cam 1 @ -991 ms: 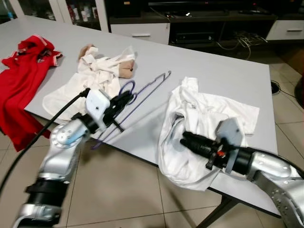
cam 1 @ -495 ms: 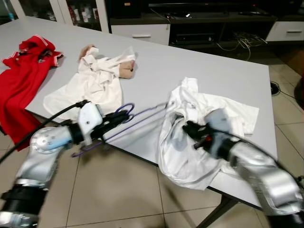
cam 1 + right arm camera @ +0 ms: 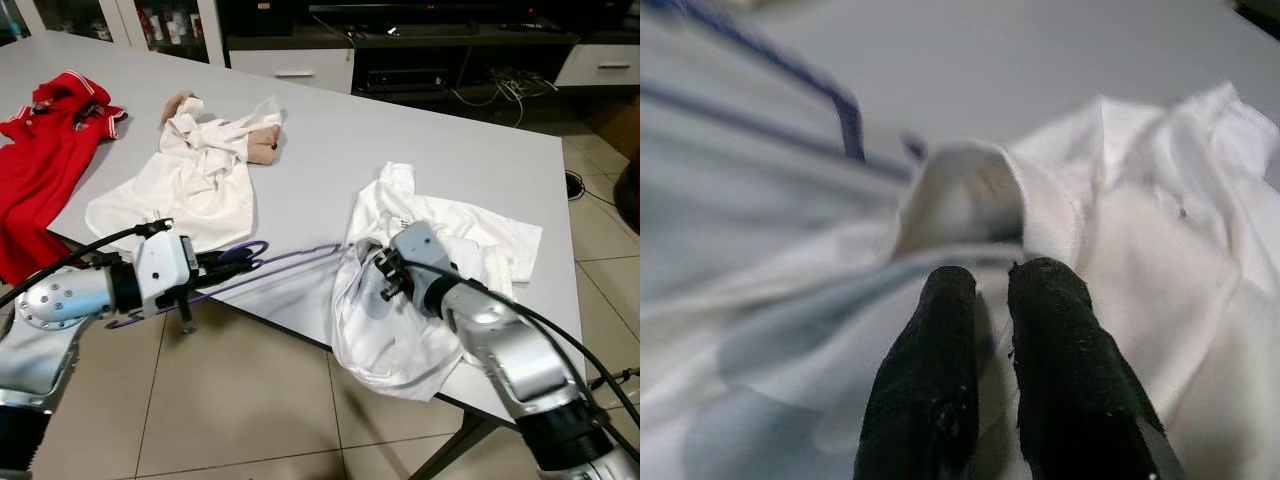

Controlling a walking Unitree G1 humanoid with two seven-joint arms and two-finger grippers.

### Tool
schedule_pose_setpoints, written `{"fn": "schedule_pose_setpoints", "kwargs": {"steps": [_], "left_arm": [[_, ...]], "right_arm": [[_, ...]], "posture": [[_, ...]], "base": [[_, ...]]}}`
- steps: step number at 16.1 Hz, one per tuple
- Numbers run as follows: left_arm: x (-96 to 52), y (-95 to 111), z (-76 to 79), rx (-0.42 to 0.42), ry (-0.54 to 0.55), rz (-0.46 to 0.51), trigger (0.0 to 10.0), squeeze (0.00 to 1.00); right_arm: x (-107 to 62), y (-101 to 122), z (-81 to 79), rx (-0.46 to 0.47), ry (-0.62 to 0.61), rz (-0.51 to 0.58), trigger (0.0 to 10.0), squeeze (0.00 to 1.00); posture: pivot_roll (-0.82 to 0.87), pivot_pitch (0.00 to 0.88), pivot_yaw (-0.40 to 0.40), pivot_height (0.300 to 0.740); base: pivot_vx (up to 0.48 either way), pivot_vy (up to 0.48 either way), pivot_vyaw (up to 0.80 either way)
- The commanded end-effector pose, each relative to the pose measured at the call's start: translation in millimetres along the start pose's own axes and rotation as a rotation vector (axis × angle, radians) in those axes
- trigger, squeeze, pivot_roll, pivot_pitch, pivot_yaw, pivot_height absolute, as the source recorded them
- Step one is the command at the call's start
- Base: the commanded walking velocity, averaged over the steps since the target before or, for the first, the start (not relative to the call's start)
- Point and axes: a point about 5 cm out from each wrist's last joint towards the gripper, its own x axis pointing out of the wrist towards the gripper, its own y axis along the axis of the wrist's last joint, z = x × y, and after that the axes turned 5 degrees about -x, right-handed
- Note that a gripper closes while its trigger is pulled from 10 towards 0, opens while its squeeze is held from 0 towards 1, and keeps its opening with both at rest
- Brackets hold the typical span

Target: Hang hanger

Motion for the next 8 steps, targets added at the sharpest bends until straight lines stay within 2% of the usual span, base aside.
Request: {"fn": "schedule_pose_setpoints", "kwargs": {"steps": [1, 4, 5, 6, 7, 8], "left_arm": [[-6.4, 7.7, -3.8, 0.034, 0.006, -0.005, 10.0, 0.00], [-10.3, 10.6, -4.8, 0.046, 0.003, -0.016, 10.0, 0.00], [-10.7, 11.9, -5.5, 0.052, 0.003, -0.019, 10.0, 0.00], [-10.7, 12.3, -5.8, 0.054, 0.003, -0.019, 10.0, 0.00], [-9.9, 13.4, -6.6, 0.058, 0.006, -0.018, 10.0, 0.00], [-8.0, 15.1, -6.2, 0.060, 0.007, -0.013, 10.0, 0.00]], "right_arm": [[4.4, -2.6, 7.9, -0.022, -0.084, -0.044, 10.0, 0.00], [7.3, -1.2, 15.3, 0.009, -0.139, -0.044, 10.0, 0.00], [8.4, -1.0, 15.1, 0.015, -0.137, -0.047, 10.0, 0.30], [8.8, -1.0, 15.0, 0.014, -0.137, -0.048, 10.0, 0.30], [9.9, -1.3, 14.6, 0.016, -0.142, -0.051, 10.0, 0.89], [9.2, -0.5, 16.8, 0.020, -0.175, -0.044, 10.0, 1.00]], "posture": [[0.03, 0.080, -0.020, 0.740], [0.04, 0.079, -0.019, 0.740], [0.04, 0.076, -0.018, 0.740], [0.04, 0.076, -0.018, 0.740], [0.04, 0.075, -0.018, 0.740], [0.03, 0.073, -0.016, 0.740]], "base": [[0.000, 0.000, 0.00], [0.000, 0.000, 0.00], [0.000, 0.000, 0.00], [0.000, 0.000, 0.00], [0.000, 0.000, 0.00], [0.000, 0.000, 0.00]]}}
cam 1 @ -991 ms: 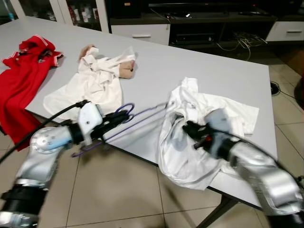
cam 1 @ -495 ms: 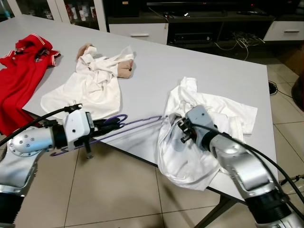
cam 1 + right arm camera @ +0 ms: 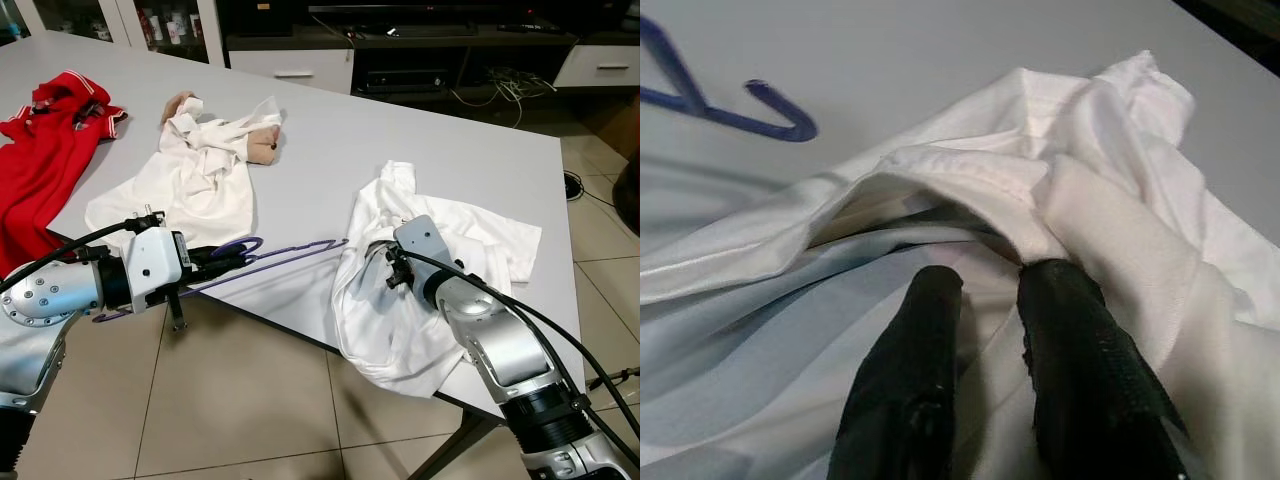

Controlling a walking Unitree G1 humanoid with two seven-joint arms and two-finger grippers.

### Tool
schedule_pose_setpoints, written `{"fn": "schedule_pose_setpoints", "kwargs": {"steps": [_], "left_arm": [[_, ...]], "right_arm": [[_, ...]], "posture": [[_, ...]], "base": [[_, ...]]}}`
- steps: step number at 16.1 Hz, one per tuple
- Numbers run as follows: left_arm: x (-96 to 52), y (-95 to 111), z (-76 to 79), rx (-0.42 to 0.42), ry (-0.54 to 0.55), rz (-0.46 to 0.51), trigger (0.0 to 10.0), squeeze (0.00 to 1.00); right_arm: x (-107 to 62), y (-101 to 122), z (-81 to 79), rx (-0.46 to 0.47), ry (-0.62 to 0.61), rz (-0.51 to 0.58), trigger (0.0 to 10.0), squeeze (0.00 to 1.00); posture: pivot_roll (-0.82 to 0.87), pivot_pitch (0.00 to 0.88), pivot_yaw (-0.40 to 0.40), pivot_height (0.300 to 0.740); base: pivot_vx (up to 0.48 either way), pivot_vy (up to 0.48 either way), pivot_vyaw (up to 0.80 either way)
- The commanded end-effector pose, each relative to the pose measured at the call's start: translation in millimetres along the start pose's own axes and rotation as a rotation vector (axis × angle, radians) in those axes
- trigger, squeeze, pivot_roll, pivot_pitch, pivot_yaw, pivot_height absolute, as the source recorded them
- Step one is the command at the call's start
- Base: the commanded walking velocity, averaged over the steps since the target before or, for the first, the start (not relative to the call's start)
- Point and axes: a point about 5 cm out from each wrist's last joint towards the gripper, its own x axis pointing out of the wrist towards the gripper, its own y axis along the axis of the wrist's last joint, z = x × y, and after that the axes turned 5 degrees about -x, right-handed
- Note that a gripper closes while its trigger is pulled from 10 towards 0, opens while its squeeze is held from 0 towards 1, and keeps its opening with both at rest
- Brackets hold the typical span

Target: Hang hanger

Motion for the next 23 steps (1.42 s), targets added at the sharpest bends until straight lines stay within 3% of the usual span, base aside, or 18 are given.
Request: {"fn": "schedule_pose_setpoints", "kwargs": {"steps": [1, 5, 6, 7, 11, 13, 15, 17, 21, 22, 23], "left_arm": [[-1.1, 5.6, -1.9, 0.021, 0.004, 0.005, 10.0, 0.00], [2.0, 6.3, -0.1, 0.016, 0.000, 0.015, 10.0, 0.00], [2.7, 6.5, 0.5, 0.015, -0.002, 0.016, 10.0, 0.00], [2.6, 6.2, 0.7, 0.013, -0.005, 0.014, 10.0, 0.00], [-0.2, 5.7, 0.2, 0.012, -0.017, -0.002, 10.0, 0.00], [-0.9, 11.1, -1.2, 0.023, -0.032, 0.007, 10.0, 0.00], [-0.1, 17.1, -3.5, 0.040, -0.042, 0.019, 10.0, 0.00], [0.3, 17.5, -3.5, 0.042, -0.043, 0.021, 10.0, 0.00], [2.4, 19.7, -2.5, 0.044, -0.047, 0.027, 10.0, 0.00], [1.6, 22.5, -2.8, 0.055, -0.048, 0.029, 10.0, 0.00], [1.4, 23.0, -2.9, 0.057, -0.049, 0.030, 10.0, 0.00]], "right_arm": [[-2.3, 3.5, 8.8, 0.008, -0.052, 0.019, 10.0, 1.00], [-9.0, 3.5, 12.5, -0.018, -0.107, 0.018, 10.0, 1.00], [-12.8, 2.8, 11.5, -0.028, -0.111, 0.023, 10.0, 0.40], [-16.4, 2.4, 9.8, -0.044, -0.104, 0.026, 10.0, 0.00], [-30.5, -0.7, -2.1, -0.117, 0.002, 0.024, 10.0, 0.00], [-37.7, -12.5, -9.8, -0.123, 0.046, -0.020, 10.0, 0.31], [-39.7, -17.9, -20.6, -0.039, 0.087, -0.047, 10.0, 0.56], [-39.8, -15.6, -22.1, -0.021, 0.092, -0.044, 10.0, 0.56], [-37.8, -31.7, -16.5, -0.052, 0.031, -0.121, 10.0, 0.52], [-37.0, -42.6, -14.5, -0.025, 0.021, -0.153, 0.0, 0.00], [-36.9, -43.8, -14.4, -0.021, 0.022, -0.156, 0.0, 0.00]], "posture": [[0.03, 0.073, -0.016, 0.740], [0.03, 0.070, -0.011, 0.740], [0.03, 0.070, -0.011, 0.740], [0.03, 0.069, -0.011, 0.740], [0.02, 0.069, -0.010, 0.740], [0.02, 0.070, -0.012, 0.740], [0.01, 0.071, -0.010, 0.740], [0.01, 0.071, -0.011, 0.740], [0.02, 0.069, -0.016, 0.740], [0.02, 0.067, -0.018, 0.740], [0.02, 0.067, -0.018, 0.740]], "base": [[0.000, 0.000, 0.00], [0.000, 0.000, 0.00], [0.000, 0.000, 0.00], [0.000, 0.000, 0.00], [0.000, 0.000, 0.00], [0.000, 0.000, 0.00], [0.000, 0.000, 0.00], [0.000, 0.000, 0.00], [0.000, 0.000, 0.00], [0.000, 0.000, 0.00], [0.000, 0.000, 0.00]]}}
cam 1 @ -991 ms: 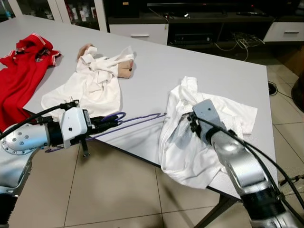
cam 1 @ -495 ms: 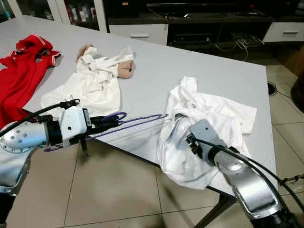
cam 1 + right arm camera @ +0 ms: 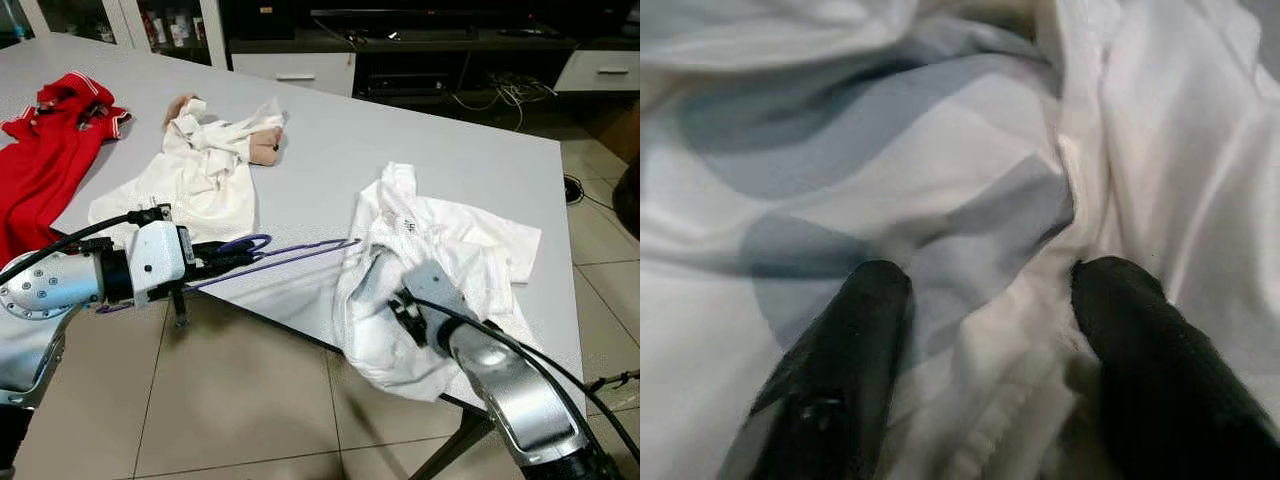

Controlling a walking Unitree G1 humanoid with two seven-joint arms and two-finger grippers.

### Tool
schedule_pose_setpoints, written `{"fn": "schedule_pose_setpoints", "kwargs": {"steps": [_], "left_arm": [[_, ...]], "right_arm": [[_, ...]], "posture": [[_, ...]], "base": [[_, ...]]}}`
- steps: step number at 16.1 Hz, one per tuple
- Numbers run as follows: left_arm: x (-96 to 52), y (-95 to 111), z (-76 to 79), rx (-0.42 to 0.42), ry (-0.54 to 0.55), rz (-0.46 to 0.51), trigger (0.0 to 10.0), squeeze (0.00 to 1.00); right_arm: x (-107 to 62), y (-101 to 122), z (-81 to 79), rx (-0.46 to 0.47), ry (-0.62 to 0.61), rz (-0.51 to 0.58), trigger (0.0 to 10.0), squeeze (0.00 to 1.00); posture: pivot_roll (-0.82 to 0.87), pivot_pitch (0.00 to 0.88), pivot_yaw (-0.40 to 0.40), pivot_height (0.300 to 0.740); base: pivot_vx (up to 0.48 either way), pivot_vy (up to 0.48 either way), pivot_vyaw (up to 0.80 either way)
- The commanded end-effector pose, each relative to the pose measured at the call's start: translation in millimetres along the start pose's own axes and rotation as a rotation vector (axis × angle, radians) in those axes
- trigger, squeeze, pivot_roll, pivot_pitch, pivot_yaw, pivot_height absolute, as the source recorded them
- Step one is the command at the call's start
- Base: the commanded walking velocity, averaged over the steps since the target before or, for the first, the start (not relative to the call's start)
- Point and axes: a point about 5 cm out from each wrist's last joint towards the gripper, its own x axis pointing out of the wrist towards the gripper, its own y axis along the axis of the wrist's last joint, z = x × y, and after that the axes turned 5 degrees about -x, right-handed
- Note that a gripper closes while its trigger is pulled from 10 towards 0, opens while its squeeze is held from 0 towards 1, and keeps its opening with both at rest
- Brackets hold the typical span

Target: Hang hanger

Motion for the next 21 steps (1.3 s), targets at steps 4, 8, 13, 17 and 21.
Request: {"fn": "schedule_pose_setpoints", "kwargs": {"steps": [4, 8, 13, 17, 21], "left_arm": [[-0.4, 27.0, -0.4, 0.094, -0.073, 0.011, 10.0, 0.00], [-2.1, 29.3, 1.0, 0.113, -0.116, -0.026, 10.0, 0.00], [6.5, 37.0, 4.4, 0.123, -0.156, 0.016, 10.0, 0.00], [20.2, 38.5, 13.4, 0.117, -0.203, 0.057, 10.0, 0.00], [24.1, 37.8, 15.0, 0.121, -0.221, 0.056, 10.0, 0.00]], "right_arm": [[5.1, -17.9, 15.4, 0.029, -0.089, -0.063, 0.0, 0.00], [5.7, -3.9, 40.9, 0.140, -0.142, 0.038, 0.0, 0.00], [1.6, 32.9, 40.7, 0.165, -0.022, 0.263, 0.0, 0.00], [2.8, 32.5, 40.0, 0.160, -0.009, 0.269, 0.0, 0.00], [1.0, 31.5, 42.6, 0.153, -0.021, 0.274, 0.0, 0.00]], "posture": [[0.03, 0.064, -0.021, 0.740], [0.03, 0.060, -0.018, 0.740], [0.03, 0.057, -0.026, 0.740], [0.02, 0.056, -0.028, 0.740], [0.02, 0.060, -0.026, 0.740]], "base": [[0.000, 0.000, 0.00], [0.000, 0.000, 0.00], [0.000, 0.000, 0.00], [0.000, 0.000, 0.00], [0.000, 0.000, 0.00]]}}
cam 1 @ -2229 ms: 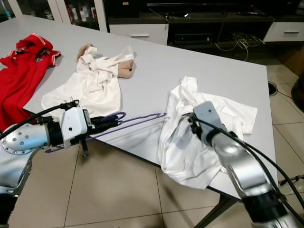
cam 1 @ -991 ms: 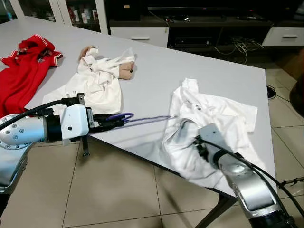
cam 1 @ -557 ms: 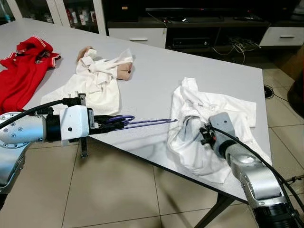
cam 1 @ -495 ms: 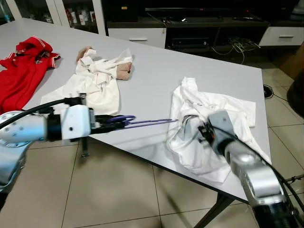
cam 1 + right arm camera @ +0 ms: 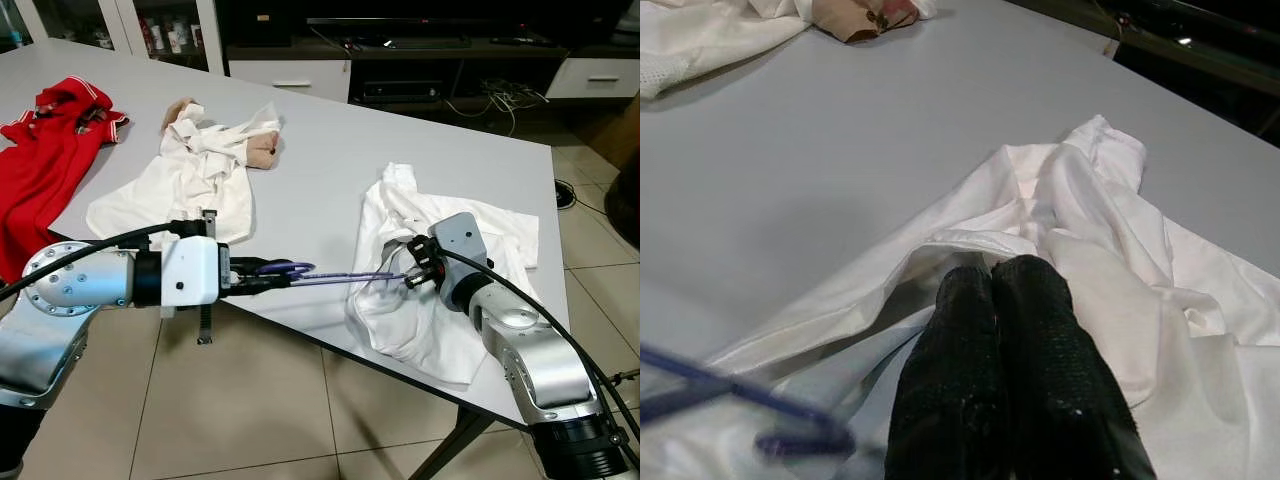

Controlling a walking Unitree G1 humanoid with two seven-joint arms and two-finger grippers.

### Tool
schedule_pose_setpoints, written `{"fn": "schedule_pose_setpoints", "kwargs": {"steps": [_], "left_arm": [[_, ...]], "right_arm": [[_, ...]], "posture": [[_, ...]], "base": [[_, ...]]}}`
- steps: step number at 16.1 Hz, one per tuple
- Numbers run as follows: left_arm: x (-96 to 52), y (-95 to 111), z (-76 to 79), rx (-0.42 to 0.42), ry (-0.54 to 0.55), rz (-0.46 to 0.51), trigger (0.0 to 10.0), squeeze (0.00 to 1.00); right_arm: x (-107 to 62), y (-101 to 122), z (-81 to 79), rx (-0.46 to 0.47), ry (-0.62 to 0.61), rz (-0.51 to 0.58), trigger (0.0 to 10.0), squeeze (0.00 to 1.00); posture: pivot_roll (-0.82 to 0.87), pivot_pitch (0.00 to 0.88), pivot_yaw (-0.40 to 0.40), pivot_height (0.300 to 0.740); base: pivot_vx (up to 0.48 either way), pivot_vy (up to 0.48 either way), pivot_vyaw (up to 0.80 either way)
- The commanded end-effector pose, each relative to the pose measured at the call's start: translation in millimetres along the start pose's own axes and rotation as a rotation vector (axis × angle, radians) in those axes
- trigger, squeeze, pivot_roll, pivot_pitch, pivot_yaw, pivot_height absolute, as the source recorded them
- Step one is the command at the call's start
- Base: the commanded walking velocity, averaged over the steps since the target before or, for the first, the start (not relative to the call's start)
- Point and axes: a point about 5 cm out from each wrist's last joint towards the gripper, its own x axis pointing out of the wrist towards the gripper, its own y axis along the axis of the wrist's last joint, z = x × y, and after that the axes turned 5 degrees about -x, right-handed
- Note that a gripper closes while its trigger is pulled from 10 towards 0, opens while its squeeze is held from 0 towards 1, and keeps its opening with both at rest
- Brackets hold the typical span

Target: Hang hanger

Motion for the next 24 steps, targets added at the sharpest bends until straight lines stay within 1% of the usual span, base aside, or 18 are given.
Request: {"fn": "schedule_pose_setpoints", "kwargs": {"steps": [1, 3, 4, 6, 7, 8, 9, 10, 11, 12, 14, 15, 18, 20, 21, 22, 23, 24], "left_arm": [[2.5, 4.2, -1.9, 0.043, -0.032, -0.004, 10.0, 0.00], [5.4, -2.6, 1.0, 0.065, -0.065, -0.042, 10.0, 0.00], [8.2, -7.0, 0.9, 0.082, -0.072, -0.056, 10.0, 0.00], [11.0, -9.3, -0.4, 0.092, -0.071, -0.056, 10.0, 0.00], [14.4, -10.2, -2.1, 0.102, -0.069, -0.049, 10.0, 0.00], [18.0, -10.7, -4.8, 0.143, -0.057, -0.048, 10.0, 0.00], [21.7, -7.2, -8.9, 0.175, -0.027, -0.010, 10.0, 0.00], [24.4, -1.9, -12.0, 0.187, -0.004, 0.040, 10.0, 0.00], [25.7, 1.6, -13.4, 0.196, 0.008, 0.069, 10.0, 0.00], [28.0, 6.7, -15.3, 0.205, 0.026, 0.114, 10.0, 0.00], [33.0, 10.0, -13.3, 0.218, 0.002, 0.153, 10.0, 0.00], [36.4, 10.2, -8.0, 0.232, -0.052, 0.154, 10.0, 0.00], [35.0, 11.0, -0.2, 0.265, -0.179, 0.124, 10.0, 0.00], [34.2, 13.5, 2.0, 0.276, -0.218, 0.128, 10.0, 0.00], [34.7, 15.3, 2.5, 0.282, -0.227, 0.138, 10.0, 0.00], [38.0, 19.9, 0.3, 0.267, -0.201, 0.184, 10.0, 0.00], [40.5, 21.9, -3.1, 0.219, -0.150, 0.236, 10.0, 0.00], [42.2, 19.4, -8.0, 0.157, -0.062, 0.286, 10.0, 0.00]], "right_arm": [[-4.1, 4.0, 5.1, 0.012, -0.010, 0.036, 0.0, 0.00], [-6.9, 29.9, -1.2, 0.056, 0.065, 0.175, 0.0, 0.00], [-9.3, 46.5, -7.3, 0.042, 0.123, 0.250, 0.0, 0.00], [-11.1, 57.5, -12.4, 0.037, 0.167, 0.297, 0.0, 0.00], [-14.0, 67.6, -19.6, 0.040, 0.228, 0.345, 0.0, 0.00], [-18.3, 74.1, -27.0, 0.046, 0.298, 0.378, 0.0, 0.00], [-20.3, 75.2, -31.3, 0.062, 0.341, 0.385, 0.0, 0.00], [-20.2, 75.8, -33.2, 0.085, 0.356, 0.385, 0.0, 0.00], [-19.4, 76.7, -34.4, 0.102, 0.361, 0.387, 0.0, 0.00], [-17.3, 81.0, -36.7, 0.140, 0.372, 0.399, 0.0, 0.00], [-13.8, 93.5, -40.6, 0.200, 0.411, 0.435, 0.0, 0.00], [-9.9, 99.8, -39.7, 0.222, 0.431, 0.449, 0.0, 0.00], [0.3, 98.1, -22.4, 0.208, 0.426, 0.424, 0.0, 0.00], [2.0, 96.5, -19.7, 0.209, 0.457, 0.407, 0.0, 0.00], [3.4, 96.0, -20.3, 0.204, 0.471, 0.396, 0.0, 0.00], [5.0, 93.4, -30.6, 0.168, 0.523, 0.370, 0.0, 0.00], [6.9, 89.6, -40.6, 0.126, 0.545, 0.342, 0.4, 0.00], [8.7, 85.8, -45.1, 0.097, 0.532, 0.318, 10.0, 0.00]], "posture": [[0.02, 0.061, -0.024, 0.740], [0.02, 0.060, -0.021, 0.740], [0.02, 0.058, -0.020, 0.740], [0.02, 0.056, -0.019, 0.740], [0.02, 0.053, -0.016, 0.740], [0.03, 0.053, -0.016, 0.740], [0.03, 0.052, -0.013, 0.740], [0.03, 0.052, -0.012, 0.740], [0.02, 0.052, -0.012, 0.740], [0.02, 0.052, -0.010, 0.740], [0.02, 0.049, -0.014, 0.740], [0.02, 0.048, -0.017, 0.740], [0.03, 0.049, -0.024, 0.740], [0.03, 0.054, -0.028, 0.740], [0.03, 0.055, -0.028, 0.740], [0.03, 0.054, -0.026, 0.740], [0.03, 0.053, -0.024, 0.740], [0.03, 0.053, -0.023, 0.740]], "base": [[0.000, 0.000, 0.00], [0.000, 0.000, 0.00], [0.000, 0.000, 0.00], [0.000, 0.000, 0.00], [0.000, 0.000, 0.00], [0.000, 0.000, 0.00], [0.000, 0.000, 0.00], [0.000, 0.000, 0.00], [0.000, 0.000, 0.00], [0.000, 0.000, 0.00], [0.000, 0.000, 0.00], [0.000, 0.000, 0.00], [0.000, 0.000, 0.00], [0.000, 0.000, 0.00], [0.000, 0.000, 0.00], [0.000, 0.000, 0.00], [0.000, 0.000, 0.00], [0.000, 0.000, 0.00]]}}
